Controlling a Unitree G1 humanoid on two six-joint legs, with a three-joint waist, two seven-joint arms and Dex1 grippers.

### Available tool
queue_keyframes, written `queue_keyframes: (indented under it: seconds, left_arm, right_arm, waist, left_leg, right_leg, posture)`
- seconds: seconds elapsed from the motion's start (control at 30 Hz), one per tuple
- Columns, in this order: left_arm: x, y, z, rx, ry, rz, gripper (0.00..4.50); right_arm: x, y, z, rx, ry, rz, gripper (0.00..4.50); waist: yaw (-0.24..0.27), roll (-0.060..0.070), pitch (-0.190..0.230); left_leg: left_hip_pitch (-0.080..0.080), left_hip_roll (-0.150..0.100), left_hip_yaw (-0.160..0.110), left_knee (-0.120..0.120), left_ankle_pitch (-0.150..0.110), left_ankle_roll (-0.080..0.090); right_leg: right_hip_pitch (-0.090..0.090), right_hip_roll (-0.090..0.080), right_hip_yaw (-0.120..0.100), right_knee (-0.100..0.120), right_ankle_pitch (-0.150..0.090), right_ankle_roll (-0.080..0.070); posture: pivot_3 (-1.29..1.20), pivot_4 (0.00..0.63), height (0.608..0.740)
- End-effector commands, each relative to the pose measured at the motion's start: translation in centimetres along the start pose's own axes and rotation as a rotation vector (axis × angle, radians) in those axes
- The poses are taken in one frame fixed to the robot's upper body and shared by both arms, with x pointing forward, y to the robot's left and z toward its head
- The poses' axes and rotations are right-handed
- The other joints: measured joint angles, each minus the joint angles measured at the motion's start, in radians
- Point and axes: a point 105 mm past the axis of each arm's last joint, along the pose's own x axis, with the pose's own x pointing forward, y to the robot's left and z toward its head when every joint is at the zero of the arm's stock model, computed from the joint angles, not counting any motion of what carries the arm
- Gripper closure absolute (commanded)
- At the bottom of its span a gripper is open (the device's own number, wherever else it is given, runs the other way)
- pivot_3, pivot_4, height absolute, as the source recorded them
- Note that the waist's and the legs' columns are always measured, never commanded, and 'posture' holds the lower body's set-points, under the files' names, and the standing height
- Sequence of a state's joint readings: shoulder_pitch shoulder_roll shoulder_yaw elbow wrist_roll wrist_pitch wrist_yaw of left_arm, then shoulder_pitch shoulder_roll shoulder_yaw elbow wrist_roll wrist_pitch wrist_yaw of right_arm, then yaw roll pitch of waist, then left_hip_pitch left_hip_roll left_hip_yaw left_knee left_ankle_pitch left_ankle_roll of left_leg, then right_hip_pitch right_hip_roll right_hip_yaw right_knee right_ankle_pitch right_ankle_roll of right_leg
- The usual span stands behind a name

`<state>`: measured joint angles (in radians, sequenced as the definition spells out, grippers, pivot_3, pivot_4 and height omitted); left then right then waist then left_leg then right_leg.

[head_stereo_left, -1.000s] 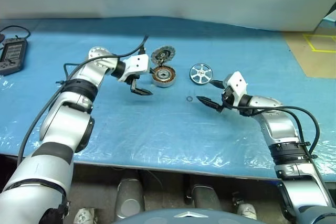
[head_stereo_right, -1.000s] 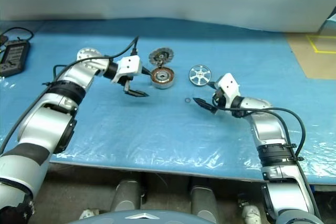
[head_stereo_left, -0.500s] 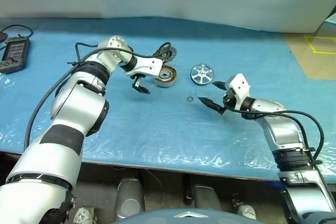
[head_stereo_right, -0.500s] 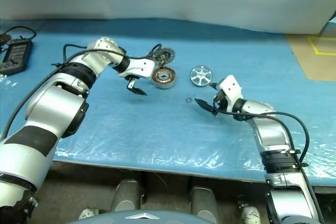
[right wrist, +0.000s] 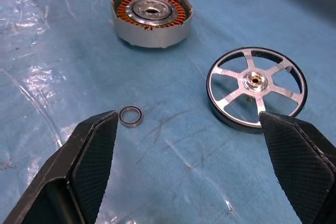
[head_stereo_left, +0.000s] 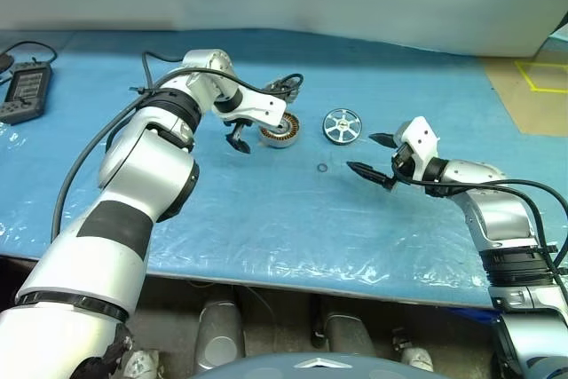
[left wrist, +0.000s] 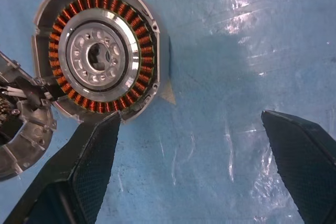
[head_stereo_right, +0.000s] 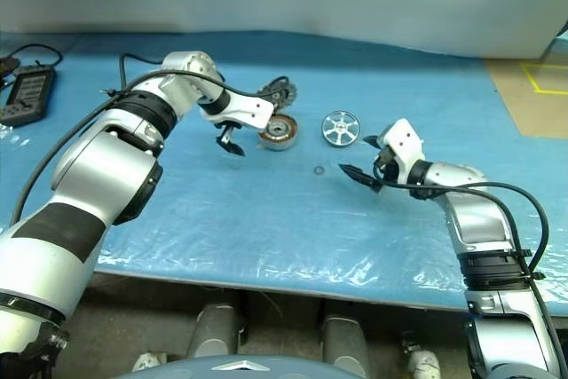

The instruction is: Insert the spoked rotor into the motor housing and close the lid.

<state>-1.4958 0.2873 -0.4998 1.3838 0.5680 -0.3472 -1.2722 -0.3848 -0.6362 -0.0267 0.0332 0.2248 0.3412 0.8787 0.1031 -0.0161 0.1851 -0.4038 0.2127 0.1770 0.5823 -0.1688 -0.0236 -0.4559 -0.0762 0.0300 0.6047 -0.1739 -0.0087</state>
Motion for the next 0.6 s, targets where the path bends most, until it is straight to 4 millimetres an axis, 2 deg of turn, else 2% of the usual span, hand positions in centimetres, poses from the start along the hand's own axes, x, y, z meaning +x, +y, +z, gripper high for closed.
queue_keyframes:
  seconds: [0.03,0.3,0.6]
  left_arm:
    - [-0.9,1.4,0.9,0.035,0.026,0.053,0.0]
    - [0.3,1.6,2.2,0.044,0.006,0.078,0.0]
    - [1.5,1.5,1.8,0.021,0.039,0.103,0.0]
  right_arm:
    - [-0.7,-0.4,1.8,-0.037,-0.05,-0.017,0.04]
    - [-1.1,-0.1,1.8,-0.04,-0.05,-0.026,0.04]
    - [-1.5,0.4,1.7,-0.027,-0.055,-0.054,0.04]
  waist:
    - [0.0,0.0,0.0]
    - [-0.001,0.0,0.0]
    - [0.0,0.0,0.0]
  left_leg:
    - [0.0,0.0,0.0,0.0,0.0,0.0]
    - [0.0,-0.001,0.0,0.0,0.0,0.0]
    - [0.0,-0.003,-0.001,0.0,0.0,0.0]
  right_leg:
    - [0.0,0.0,0.0,0.0,0.0,0.0]
    - [0.0,-0.001,0.0,0.0,0.0,0.0]
    - [0.0,-0.002,0.0,0.0,0.0,0.0]
  posture:
    - [0.0,0.15,0.74]
    - [0.0,0.15,0.74]
    - [0.0,0.15,0.74]
